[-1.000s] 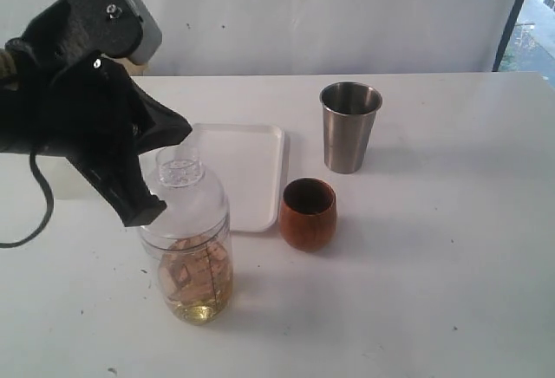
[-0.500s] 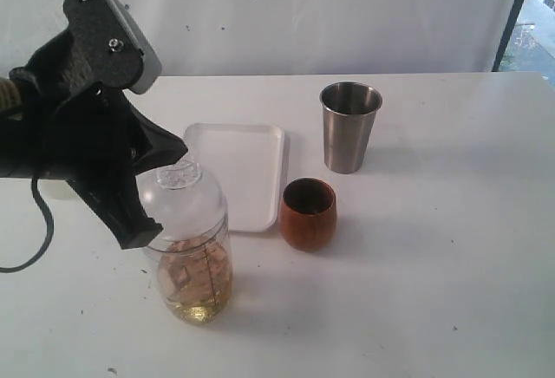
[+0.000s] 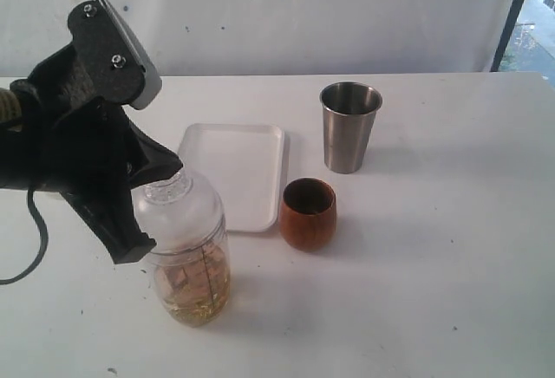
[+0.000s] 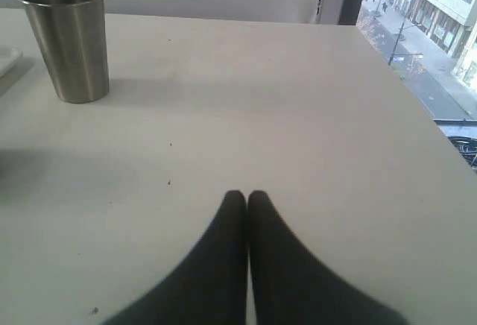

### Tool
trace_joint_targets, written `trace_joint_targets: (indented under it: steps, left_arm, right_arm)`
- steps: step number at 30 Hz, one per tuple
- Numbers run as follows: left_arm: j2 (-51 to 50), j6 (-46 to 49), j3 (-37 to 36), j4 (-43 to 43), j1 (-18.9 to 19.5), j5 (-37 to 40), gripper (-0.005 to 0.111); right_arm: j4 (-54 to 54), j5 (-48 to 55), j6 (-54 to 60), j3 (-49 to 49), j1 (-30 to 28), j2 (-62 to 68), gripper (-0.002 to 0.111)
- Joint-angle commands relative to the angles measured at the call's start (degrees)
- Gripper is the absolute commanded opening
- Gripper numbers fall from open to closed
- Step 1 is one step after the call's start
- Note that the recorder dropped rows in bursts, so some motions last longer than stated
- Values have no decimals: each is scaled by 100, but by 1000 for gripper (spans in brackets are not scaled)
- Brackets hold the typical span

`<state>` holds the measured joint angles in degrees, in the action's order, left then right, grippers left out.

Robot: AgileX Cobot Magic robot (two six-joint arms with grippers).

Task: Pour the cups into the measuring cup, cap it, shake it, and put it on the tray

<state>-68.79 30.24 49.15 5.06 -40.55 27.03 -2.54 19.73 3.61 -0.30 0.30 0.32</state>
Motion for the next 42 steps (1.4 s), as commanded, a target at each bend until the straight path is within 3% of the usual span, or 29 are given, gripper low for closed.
trace_joint_targets:
  steps: [1,17,27,42]
  left_arm:
    - [-98,-27,-249,-42,-23,-143,0]
    - [428,-218,-113,90,-23,-951,0]
    - [87,-262,-569,105,-23,-1792,0]
    - [-282,-299,-578,105,-23,-1493,0]
  right_arm:
    - [-22,-43,49,30,-30,-32,0]
    - [-22,-43,49,30,-30,-32,0]
    - [-22,-43,49,30,-30,-32,0]
    - [-22,-45,-232,30,-30,-32,0]
